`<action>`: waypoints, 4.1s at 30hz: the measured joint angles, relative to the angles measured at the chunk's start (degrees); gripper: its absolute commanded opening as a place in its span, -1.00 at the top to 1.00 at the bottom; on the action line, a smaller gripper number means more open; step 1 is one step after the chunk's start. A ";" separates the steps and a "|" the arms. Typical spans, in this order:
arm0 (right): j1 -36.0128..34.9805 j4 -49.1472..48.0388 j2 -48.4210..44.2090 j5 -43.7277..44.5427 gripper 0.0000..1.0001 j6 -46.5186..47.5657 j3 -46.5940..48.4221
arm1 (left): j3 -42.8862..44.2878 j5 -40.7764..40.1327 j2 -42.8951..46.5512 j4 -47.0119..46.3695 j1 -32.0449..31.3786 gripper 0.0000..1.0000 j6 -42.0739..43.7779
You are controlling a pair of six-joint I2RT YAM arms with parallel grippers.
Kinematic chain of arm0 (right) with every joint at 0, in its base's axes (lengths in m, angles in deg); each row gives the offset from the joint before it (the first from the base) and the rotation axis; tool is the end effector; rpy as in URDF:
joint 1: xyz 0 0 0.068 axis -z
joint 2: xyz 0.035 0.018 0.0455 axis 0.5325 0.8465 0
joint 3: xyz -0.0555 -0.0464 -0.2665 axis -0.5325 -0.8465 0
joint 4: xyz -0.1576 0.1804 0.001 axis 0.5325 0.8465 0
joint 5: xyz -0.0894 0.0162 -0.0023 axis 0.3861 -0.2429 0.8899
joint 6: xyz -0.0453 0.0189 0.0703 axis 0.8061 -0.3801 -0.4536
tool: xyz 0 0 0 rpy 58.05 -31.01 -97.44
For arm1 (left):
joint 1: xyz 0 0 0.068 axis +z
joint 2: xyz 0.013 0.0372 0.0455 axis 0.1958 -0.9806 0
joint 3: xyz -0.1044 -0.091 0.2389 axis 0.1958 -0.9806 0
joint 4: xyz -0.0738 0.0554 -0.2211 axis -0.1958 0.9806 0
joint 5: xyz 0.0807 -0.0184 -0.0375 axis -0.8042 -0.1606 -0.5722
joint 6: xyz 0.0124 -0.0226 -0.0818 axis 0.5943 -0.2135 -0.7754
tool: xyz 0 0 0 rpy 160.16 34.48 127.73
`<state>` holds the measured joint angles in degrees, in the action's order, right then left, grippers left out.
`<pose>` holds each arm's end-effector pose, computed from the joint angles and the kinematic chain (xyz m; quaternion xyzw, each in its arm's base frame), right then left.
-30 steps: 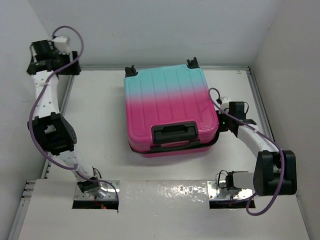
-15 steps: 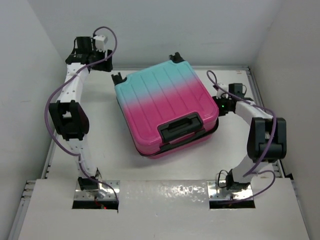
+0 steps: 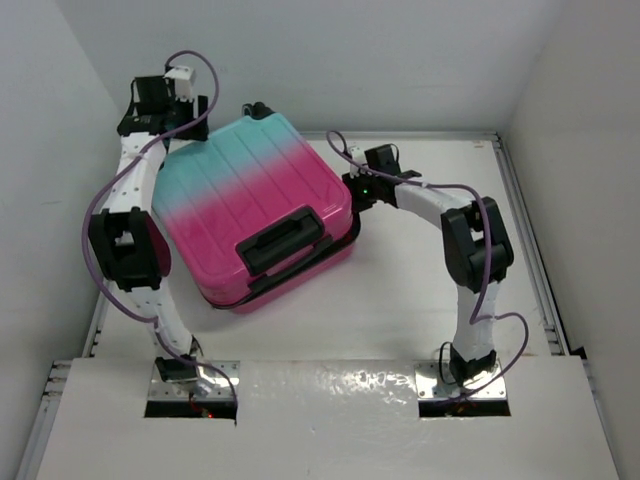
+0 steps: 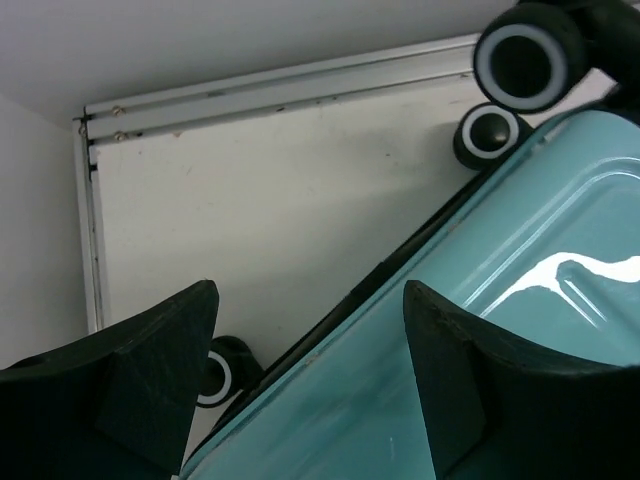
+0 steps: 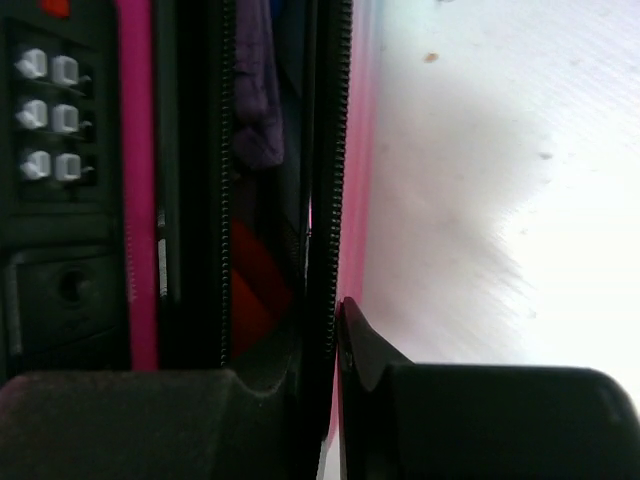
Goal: Pack the luggage
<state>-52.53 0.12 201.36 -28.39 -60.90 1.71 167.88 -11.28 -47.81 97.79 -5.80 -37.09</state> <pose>0.4138 0.1840 0.1704 -0.1579 0.9017 0.2657 0.3023 0.4625 0.0344 0.3399 0.0989 0.8711 0.0235 0.4805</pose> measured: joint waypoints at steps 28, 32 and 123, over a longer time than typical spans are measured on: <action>2.34 7.96 -32.30 17.62 0.24 -21.77 -18.23 | 11.10 4.09 -10.73 2.75 11.50 -0.45 -5.01; -2.08 6.67 -32.41 17.66 0.22 -24.63 -23.89 | 11.32 3.91 -13.84 3.93 11.47 -0.45 -4.81; -3.04 8.74 -52.26 19.17 0.16 -11.28 -33.70 | -35.39 5.33 35.95 21.88 14.73 -0.62 25.31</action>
<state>-55.57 8.86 149.10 -9.22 -72.18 -31.99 132.49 -5.95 -11.86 119.67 8.94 -11.78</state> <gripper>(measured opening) 0.416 0.812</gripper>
